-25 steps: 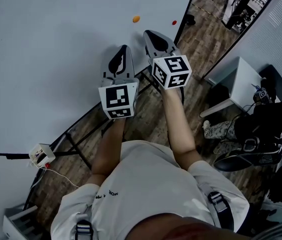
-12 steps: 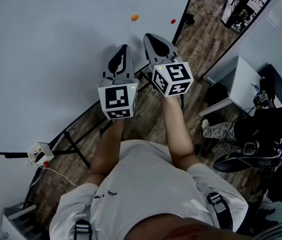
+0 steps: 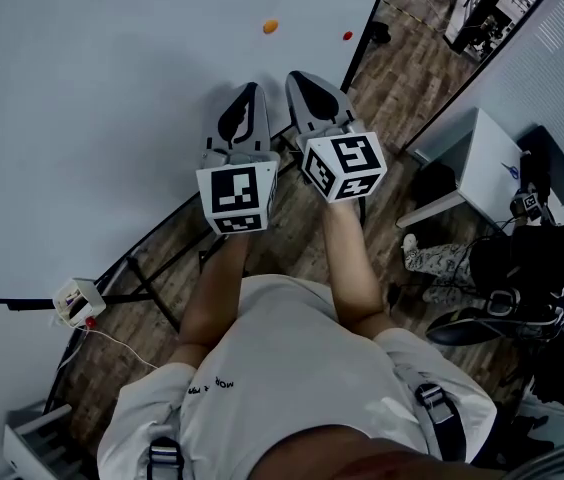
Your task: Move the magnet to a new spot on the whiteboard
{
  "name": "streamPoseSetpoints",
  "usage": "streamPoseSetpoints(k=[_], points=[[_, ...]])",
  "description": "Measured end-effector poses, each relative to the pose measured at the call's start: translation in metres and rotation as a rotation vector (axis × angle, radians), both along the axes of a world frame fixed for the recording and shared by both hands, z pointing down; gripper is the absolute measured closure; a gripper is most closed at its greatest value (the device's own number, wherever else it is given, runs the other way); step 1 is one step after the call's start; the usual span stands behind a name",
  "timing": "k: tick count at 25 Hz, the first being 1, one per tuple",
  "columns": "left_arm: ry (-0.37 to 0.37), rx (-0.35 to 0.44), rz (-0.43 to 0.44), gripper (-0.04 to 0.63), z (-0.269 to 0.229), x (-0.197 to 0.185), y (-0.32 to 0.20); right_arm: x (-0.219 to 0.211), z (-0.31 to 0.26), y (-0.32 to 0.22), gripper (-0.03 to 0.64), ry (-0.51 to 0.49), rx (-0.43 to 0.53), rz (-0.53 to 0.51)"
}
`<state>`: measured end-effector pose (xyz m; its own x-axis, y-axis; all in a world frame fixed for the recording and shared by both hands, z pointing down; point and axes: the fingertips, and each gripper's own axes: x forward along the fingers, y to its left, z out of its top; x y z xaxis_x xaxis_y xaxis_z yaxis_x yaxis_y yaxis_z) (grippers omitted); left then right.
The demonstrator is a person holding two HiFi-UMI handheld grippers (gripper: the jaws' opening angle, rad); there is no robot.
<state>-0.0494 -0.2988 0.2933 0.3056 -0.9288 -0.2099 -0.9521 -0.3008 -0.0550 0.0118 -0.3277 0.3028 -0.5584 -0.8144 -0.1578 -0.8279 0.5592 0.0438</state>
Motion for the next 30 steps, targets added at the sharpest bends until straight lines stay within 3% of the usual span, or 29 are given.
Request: streamPoseSetpoints(k=[30], points=[[-0.008, -0.014, 0.005, 0.592, 0.000, 0.008, 0.017, 0.015, -0.001, 0.037, 0.603, 0.016, 0.007, 0.029]])
